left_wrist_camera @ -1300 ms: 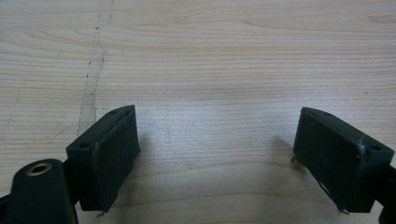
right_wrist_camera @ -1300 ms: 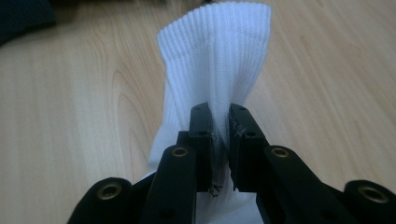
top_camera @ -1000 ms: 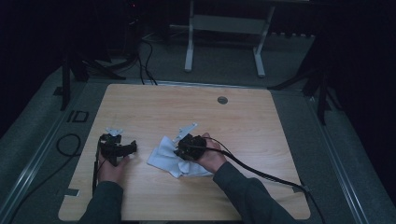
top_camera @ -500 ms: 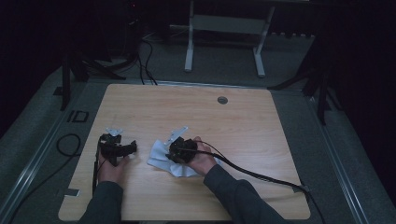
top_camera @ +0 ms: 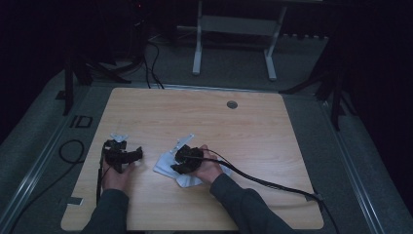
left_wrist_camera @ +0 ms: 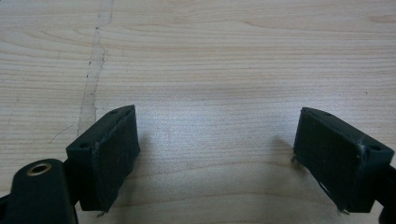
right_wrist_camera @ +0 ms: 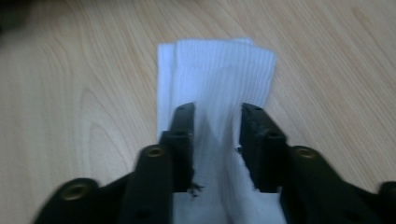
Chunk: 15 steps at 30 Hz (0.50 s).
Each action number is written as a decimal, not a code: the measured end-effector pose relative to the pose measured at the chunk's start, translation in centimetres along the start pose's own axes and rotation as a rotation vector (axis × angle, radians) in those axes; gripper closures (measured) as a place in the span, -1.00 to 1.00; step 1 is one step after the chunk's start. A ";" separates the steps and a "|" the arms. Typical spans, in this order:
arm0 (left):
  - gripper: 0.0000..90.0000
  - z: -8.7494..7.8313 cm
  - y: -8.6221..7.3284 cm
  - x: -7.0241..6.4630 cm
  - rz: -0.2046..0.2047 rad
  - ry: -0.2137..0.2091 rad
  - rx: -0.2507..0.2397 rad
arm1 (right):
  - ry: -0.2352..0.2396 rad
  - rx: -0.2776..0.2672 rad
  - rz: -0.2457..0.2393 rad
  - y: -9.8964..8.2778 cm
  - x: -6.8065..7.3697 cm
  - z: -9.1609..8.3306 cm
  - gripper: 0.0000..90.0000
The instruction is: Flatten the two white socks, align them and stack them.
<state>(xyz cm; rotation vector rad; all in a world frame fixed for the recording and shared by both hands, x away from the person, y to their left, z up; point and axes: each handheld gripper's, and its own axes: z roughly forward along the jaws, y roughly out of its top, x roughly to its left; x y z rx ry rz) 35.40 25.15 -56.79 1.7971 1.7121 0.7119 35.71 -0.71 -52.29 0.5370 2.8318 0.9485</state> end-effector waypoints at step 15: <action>-0.68 0.0 0.0 0.0 -0.001 0.001 -0.001 | 0.005 -0.024 0.017 0.4 -0.5 0.3 0.42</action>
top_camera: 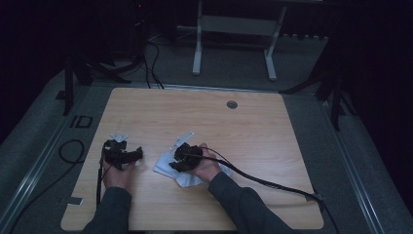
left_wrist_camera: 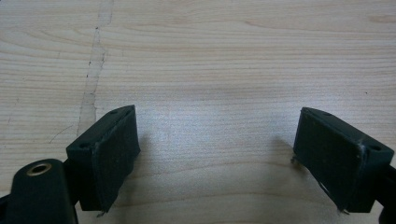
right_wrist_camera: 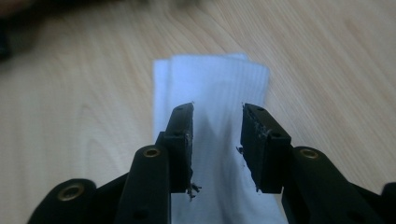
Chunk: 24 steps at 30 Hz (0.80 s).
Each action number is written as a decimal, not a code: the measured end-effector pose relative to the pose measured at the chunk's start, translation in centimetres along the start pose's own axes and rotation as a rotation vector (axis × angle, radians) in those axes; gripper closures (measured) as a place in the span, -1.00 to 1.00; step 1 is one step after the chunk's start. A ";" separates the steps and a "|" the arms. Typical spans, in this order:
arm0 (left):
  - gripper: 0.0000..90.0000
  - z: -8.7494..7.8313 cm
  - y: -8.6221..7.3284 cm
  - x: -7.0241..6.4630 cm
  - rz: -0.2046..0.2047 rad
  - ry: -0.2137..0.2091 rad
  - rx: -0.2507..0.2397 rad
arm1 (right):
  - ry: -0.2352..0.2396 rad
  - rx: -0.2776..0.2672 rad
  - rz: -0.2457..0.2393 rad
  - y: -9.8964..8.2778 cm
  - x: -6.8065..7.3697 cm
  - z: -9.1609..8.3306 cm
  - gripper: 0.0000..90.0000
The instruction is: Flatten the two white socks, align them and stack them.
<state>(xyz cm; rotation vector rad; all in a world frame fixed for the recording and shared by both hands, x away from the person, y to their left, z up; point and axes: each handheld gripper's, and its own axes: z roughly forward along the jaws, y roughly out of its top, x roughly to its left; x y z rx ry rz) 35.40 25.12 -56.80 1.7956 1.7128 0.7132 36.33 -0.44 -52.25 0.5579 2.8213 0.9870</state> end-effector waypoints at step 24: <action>-0.68 0.0 0.0 -0.1 0.001 -0.001 0.001 | 0.049 -0.024 -0.087 -0.2 0.3 0.5 0.49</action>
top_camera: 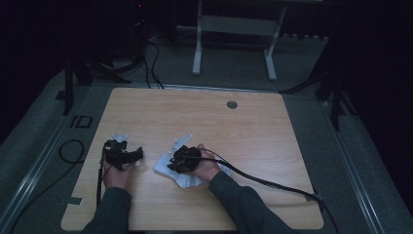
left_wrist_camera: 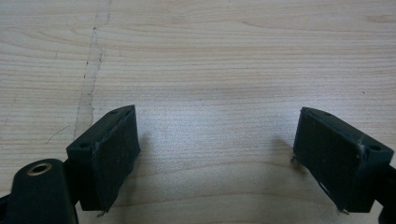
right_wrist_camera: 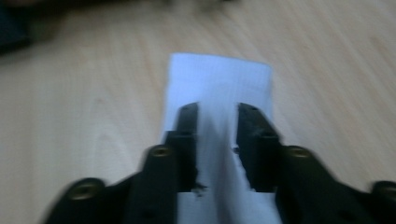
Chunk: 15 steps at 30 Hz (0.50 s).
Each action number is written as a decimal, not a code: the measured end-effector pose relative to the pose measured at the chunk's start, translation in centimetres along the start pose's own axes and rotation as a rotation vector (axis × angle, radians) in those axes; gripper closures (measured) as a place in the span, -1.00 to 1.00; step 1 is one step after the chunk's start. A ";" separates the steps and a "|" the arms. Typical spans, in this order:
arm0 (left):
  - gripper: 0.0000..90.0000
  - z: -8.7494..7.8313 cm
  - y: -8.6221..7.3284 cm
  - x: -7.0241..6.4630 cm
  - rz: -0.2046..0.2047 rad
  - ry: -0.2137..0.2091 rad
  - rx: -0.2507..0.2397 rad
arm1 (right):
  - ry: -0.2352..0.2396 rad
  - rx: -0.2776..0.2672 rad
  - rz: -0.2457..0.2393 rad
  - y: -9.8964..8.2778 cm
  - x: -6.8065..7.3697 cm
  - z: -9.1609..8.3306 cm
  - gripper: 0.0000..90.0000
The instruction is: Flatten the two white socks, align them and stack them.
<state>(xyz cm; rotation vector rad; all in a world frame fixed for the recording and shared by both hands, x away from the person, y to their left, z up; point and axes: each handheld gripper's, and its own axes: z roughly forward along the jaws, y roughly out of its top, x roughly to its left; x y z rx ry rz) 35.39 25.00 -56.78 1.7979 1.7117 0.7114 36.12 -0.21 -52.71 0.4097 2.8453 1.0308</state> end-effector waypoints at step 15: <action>-0.32 -0.3 0.0 -0.6 0.012 -0.014 -0.019 | -0.059 0.013 -0.013 1.0 -1.4 -3.6 0.20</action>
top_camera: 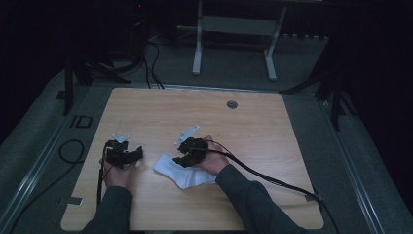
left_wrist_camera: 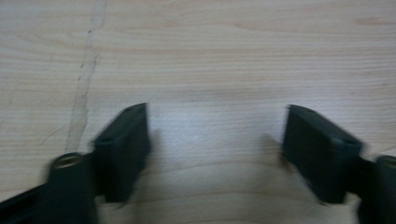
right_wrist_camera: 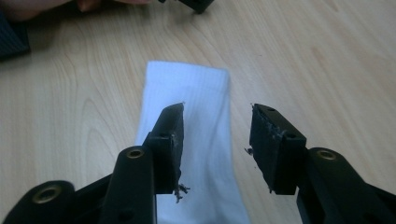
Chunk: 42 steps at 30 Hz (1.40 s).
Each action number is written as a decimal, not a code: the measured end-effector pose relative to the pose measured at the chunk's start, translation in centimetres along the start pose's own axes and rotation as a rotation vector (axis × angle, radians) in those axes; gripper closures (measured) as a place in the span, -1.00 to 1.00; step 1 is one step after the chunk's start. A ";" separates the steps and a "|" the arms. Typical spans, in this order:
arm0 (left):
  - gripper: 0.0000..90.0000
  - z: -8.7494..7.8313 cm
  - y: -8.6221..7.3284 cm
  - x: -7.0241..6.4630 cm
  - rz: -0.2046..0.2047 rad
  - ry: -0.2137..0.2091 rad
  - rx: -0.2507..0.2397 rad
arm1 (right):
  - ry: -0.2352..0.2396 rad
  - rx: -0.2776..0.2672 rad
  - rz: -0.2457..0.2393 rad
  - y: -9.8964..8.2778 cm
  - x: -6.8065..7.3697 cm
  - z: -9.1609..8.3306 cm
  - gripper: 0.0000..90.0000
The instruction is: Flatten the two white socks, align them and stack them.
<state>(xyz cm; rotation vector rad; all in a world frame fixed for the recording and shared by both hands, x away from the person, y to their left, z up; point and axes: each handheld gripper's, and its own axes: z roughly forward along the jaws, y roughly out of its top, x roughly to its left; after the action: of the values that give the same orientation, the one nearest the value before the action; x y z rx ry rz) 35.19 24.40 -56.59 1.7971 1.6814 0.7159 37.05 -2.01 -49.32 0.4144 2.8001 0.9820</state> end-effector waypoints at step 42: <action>1.00 -4.5 0.3 -6.6 0.211 -0.314 -0.045 | -0.142 0.168 0.078 -7.1 -3.3 -7.1 0.32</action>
<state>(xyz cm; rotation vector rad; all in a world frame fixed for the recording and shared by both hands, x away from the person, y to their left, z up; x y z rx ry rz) 31.73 18.01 -53.21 1.9577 1.2761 0.5200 37.14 -12.48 -48.15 0.5934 2.7641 0.7021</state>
